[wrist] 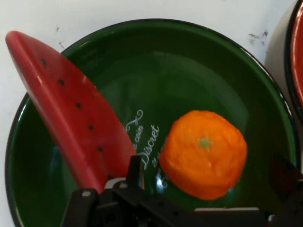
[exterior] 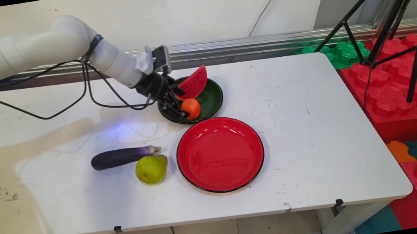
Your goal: Pick up the mandarin from the green plate, then place the picked object on the table
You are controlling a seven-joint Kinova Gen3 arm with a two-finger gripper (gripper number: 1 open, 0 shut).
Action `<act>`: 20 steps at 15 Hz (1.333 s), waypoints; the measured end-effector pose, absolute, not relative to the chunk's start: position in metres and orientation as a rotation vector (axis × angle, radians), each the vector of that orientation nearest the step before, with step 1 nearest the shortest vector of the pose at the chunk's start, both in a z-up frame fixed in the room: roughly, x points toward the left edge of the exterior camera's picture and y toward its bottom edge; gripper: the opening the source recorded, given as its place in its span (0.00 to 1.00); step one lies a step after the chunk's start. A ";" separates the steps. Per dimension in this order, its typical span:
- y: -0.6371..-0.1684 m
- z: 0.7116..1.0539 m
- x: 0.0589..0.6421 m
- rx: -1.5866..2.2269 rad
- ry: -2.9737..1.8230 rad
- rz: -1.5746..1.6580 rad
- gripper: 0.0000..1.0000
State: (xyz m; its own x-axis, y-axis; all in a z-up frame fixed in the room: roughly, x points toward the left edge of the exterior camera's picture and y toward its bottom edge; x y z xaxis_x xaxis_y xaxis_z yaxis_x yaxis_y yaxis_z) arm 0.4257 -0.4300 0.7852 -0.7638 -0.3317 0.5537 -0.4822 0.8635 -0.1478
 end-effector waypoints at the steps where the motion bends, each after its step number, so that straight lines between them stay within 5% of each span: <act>1: -0.432 0.783 0.424 0.591 -2.510 0.382 1.00; 9: -0.449 0.769 0.414 0.577 -2.521 0.359 1.00; 10: -0.450 0.768 0.413 0.575 -2.521 0.357 0.00; 20: -0.458 0.766 0.408 0.568 -2.516 0.335 0.00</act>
State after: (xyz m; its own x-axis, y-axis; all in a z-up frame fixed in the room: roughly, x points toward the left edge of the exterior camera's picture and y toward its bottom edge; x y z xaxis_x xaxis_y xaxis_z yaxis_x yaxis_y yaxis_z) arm 0.4082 -0.4584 0.7656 -0.7685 -0.3264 0.5503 -0.4589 0.8805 -0.1186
